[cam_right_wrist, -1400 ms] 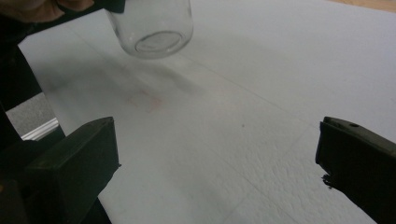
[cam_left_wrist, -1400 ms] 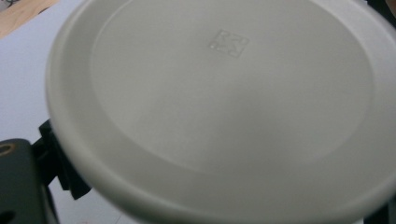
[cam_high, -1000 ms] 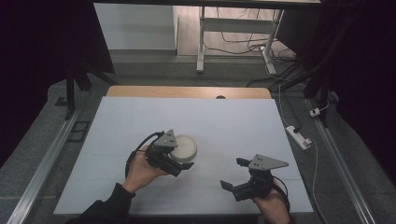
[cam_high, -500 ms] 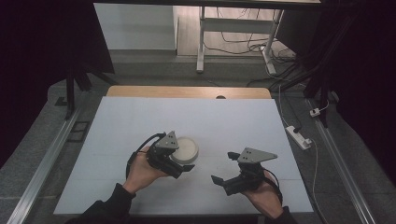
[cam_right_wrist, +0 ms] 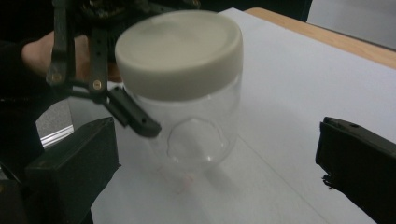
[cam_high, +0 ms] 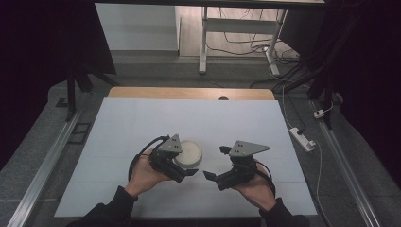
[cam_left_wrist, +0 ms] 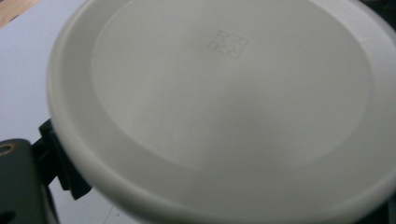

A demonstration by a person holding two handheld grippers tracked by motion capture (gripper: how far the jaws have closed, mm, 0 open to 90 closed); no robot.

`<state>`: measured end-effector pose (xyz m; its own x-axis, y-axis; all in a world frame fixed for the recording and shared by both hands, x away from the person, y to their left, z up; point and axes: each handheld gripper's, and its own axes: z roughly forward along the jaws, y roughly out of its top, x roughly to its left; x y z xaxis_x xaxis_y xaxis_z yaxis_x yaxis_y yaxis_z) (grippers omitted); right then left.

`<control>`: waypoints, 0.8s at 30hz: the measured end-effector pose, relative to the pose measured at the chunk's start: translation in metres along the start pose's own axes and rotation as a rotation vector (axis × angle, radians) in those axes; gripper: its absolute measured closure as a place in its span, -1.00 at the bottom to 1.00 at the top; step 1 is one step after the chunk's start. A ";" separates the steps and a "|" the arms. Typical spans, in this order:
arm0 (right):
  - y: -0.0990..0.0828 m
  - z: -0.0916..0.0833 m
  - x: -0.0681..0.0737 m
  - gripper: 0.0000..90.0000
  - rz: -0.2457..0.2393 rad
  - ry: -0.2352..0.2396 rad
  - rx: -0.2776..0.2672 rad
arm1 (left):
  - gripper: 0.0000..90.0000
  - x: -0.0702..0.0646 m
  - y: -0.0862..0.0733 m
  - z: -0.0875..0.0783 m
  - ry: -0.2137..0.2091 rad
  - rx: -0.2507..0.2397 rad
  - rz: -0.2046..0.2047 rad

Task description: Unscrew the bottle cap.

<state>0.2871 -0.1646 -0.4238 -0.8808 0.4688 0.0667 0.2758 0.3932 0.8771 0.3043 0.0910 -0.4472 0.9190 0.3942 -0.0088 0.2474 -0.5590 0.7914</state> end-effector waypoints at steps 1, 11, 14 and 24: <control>0.002 0.002 0.000 -1.00 -0.004 0.004 -0.004 | -0.85 0.000 0.000 0.000 -0.002 -0.001 -0.001; 0.023 0.024 0.001 -1.00 -0.020 0.067 -0.029 | -0.85 -0.002 0.001 0.001 -0.025 0.007 0.015; 0.025 0.032 0.002 -1.00 -0.028 0.087 -0.018 | -0.85 -0.003 0.001 0.000 -0.033 0.006 0.020; 0.028 0.045 0.003 -0.90 -0.069 0.164 -0.016 | -0.85 -0.003 0.002 0.001 -0.074 0.009 0.024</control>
<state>0.3093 -0.1159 -0.4203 -0.9488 0.3052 0.0818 0.2074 0.4064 0.8899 0.3027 0.0877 -0.4463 0.9449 0.3254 -0.0354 0.2272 -0.5741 0.7867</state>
